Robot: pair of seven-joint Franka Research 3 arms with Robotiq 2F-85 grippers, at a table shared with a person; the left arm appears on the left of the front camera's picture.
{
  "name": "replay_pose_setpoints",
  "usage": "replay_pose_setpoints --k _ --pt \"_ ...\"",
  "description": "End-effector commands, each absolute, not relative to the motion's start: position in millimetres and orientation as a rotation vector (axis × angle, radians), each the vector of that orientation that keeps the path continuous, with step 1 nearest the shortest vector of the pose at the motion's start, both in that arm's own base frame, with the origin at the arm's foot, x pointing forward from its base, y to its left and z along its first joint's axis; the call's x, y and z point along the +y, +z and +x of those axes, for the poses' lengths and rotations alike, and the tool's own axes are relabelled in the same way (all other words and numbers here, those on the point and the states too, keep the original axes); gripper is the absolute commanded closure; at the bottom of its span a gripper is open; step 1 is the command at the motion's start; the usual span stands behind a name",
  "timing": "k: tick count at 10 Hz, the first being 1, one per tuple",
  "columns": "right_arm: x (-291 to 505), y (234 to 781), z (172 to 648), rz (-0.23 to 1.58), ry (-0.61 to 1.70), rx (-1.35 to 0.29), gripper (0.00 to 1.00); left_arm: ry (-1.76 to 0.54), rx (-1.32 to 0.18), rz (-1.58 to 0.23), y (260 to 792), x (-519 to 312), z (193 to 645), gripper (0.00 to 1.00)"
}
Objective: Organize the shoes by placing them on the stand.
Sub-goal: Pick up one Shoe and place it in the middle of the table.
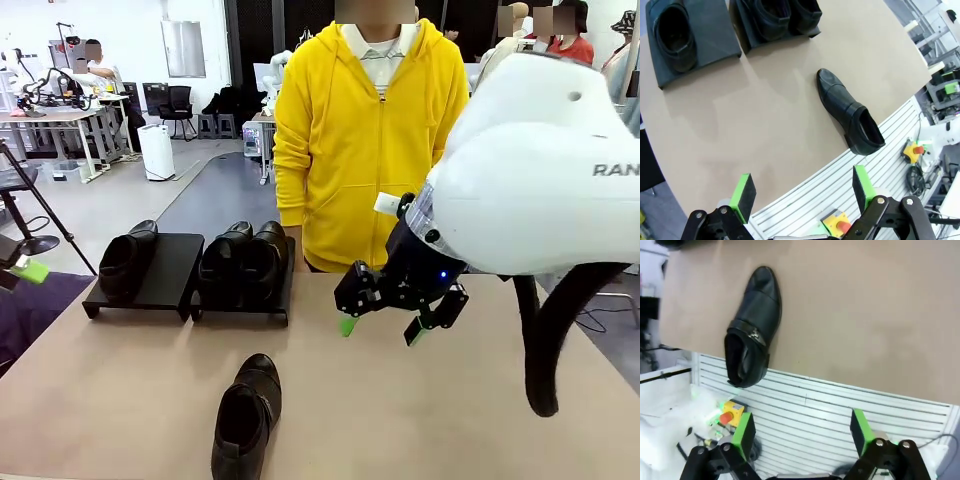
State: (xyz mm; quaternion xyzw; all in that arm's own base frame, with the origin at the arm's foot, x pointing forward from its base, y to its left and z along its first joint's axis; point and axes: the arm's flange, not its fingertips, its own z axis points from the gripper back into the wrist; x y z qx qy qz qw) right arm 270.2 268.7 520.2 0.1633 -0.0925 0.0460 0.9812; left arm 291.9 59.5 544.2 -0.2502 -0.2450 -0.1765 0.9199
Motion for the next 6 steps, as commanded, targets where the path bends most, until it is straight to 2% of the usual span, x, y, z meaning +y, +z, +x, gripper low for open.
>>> replay_pose_setpoints --k 1,2,3,6 --pt "271 515 271 0.324 0.079 -0.175 0.00 -0.356 -0.496 -0.509 545 60 291 0.00" --pt "277 514 285 0.373 0.160 -0.122 0.00 -0.356 -0.496 -0.509 545 60 291 0.00" --pt "240 526 285 0.440 0.124 -0.094 0.00 -0.356 -0.496 -0.509 545 60 291 0.00" --pt "50 553 242 0.778 -0.019 -0.058 0.00 -0.356 -0.496 -0.509 545 60 291 0.00"
